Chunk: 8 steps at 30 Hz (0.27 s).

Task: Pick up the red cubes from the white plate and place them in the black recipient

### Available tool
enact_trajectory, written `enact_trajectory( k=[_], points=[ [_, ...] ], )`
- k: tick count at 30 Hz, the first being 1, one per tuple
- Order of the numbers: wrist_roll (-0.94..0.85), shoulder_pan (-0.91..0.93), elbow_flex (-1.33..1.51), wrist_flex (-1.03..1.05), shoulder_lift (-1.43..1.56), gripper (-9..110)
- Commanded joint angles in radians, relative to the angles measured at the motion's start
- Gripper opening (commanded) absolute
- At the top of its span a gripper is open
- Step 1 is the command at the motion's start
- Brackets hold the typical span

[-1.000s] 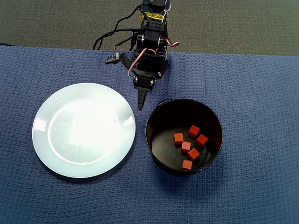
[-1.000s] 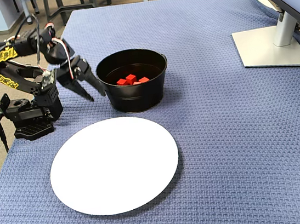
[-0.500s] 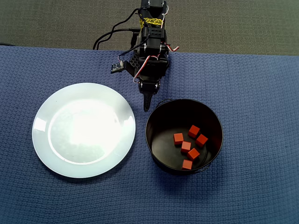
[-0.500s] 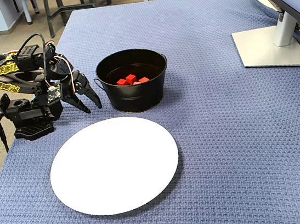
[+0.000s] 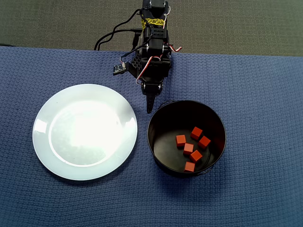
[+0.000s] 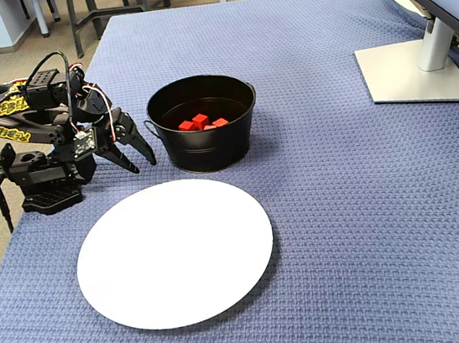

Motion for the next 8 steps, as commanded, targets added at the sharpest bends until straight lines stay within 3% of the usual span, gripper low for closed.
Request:
enact_trajectory(
  k=[1, 8],
  points=[
    [-0.023, -0.011, -0.003, -0.012, 0.008, 8],
    [-0.028, -0.014, -0.003, -0.011, 0.011, 8]
  ],
)
